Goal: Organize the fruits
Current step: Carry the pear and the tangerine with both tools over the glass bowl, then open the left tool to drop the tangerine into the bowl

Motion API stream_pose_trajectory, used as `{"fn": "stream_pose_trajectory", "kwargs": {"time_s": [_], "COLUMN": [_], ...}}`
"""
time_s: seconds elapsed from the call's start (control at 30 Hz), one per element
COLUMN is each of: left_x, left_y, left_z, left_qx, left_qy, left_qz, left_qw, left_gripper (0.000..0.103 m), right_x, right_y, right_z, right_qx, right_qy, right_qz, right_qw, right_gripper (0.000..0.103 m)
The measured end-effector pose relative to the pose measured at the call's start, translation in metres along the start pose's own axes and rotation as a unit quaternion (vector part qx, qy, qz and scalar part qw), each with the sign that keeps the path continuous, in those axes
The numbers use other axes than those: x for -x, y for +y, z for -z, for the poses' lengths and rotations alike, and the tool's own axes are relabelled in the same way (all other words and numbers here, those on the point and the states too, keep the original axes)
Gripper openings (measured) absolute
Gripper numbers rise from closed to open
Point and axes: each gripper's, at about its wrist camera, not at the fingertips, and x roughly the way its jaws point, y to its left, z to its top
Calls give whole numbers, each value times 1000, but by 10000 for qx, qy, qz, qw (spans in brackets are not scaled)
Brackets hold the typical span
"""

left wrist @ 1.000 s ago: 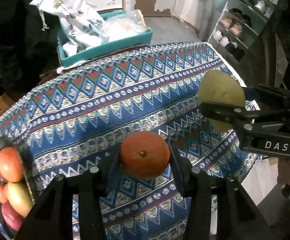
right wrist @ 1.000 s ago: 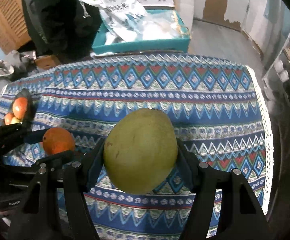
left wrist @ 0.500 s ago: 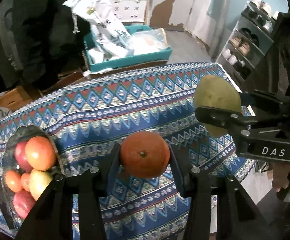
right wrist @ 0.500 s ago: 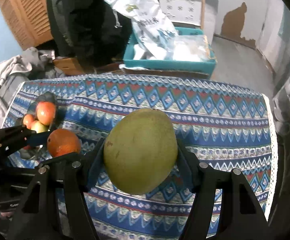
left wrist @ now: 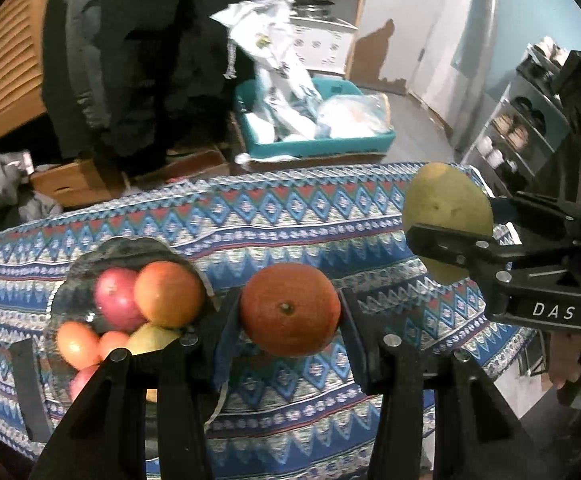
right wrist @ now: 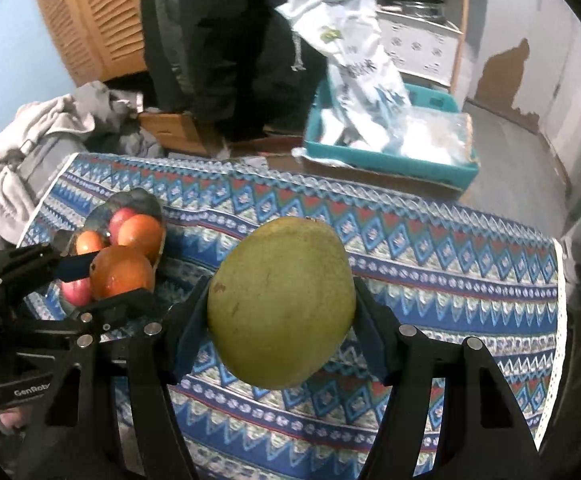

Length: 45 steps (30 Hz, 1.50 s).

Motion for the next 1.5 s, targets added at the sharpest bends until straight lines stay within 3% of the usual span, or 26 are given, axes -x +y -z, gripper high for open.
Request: {"fn": "stream_pose_trajectory", "kwargs": {"time_s": [0.8,1.23,1.5], "left_x": [11,-22,-42], "left_y": [119,166,179], "left_z": [17,26,28], "left_qx": [884,1210,1320], "left_qy": [-92,259,513], "left_qz": [-558,-713,-802], "left_qw": [9945,9898,9867], "left_gripper": [48,48,49], "right_x": [-50,-91,-107], "right_y": [105,145,147], "right_z": [-42,-56,-60], "right_qx": [781,978,940], "right_qy": [146,417,532], "right_qz": [-462,-740,-808], "right_qw": [9958,9916,9909], "right_gripper": [67,67,67]}}
